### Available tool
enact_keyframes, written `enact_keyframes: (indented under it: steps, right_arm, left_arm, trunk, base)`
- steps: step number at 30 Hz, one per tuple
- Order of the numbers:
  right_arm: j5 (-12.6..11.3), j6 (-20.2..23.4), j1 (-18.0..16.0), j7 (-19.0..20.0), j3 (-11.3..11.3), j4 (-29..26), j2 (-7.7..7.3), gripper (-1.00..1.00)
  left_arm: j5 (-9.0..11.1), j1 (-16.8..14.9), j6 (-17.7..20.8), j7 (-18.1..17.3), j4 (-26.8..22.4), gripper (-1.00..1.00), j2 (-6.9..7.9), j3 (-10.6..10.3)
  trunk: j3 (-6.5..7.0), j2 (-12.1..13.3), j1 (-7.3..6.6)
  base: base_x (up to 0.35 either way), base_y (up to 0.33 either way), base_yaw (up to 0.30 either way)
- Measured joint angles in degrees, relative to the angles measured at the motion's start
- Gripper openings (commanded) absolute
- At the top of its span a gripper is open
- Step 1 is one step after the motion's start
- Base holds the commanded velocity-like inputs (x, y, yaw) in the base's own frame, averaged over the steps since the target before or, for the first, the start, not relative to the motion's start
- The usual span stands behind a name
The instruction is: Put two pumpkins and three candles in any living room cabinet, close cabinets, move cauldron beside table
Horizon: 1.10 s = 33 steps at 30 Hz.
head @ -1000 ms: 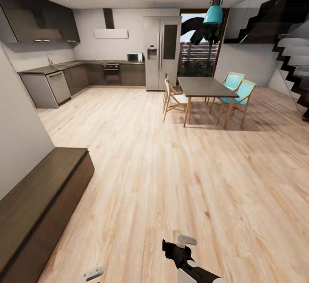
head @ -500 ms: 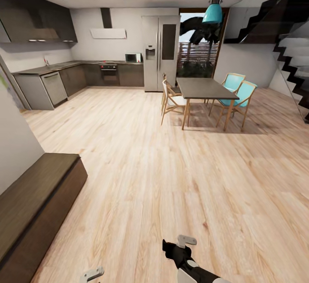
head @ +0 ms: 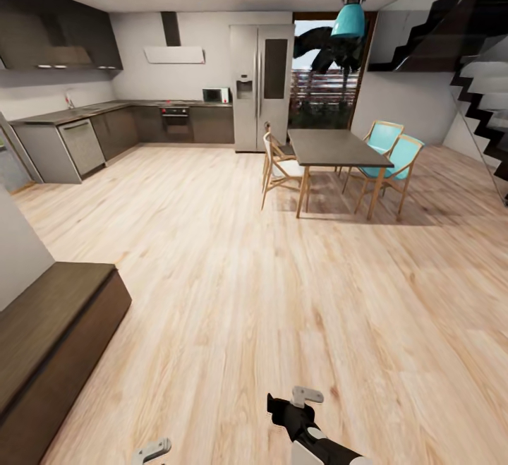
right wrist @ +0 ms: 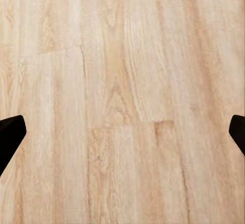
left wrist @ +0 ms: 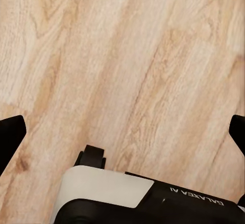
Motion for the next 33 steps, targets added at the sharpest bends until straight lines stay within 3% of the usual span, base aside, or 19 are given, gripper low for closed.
enact_keyframes:
  steps: [10, 27, 33]
  right_arm:
    - [0.3, 2.5, 0.0, 0.1, 0.0, -0.2, 0.04, 1.0]
    - [0.2, 2.2, 0.0, 0.0, 0.0, -0.1, 0.03, 1.0]
    - [0.2, 2.9, 0.0, -0.1, 0.0, 0.1, -0.1, 1.0]
  left_arm:
    - [0.0, 0.0, 0.0, 0.0, 0.0, 1.0, 0.0, -0.1]
    - [0.6, 0.0, -0.1, -0.1, 1.7, 1.0, 0.0, 0.4]
    - [0.5, -0.1, -3.8, -0.3, 4.0, 1.0, 0.0, 0.8]
  trunk:
    - [0.0, 0.0, 0.0]
    - [0.0, 0.0, 0.0]
    - [0.0, 0.0, 0.0]
  base:
    - [0.281, -0.117, 0.0]
    - [0.294, -0.106, 0.0]
    - [0.301, -0.095, 0.0]
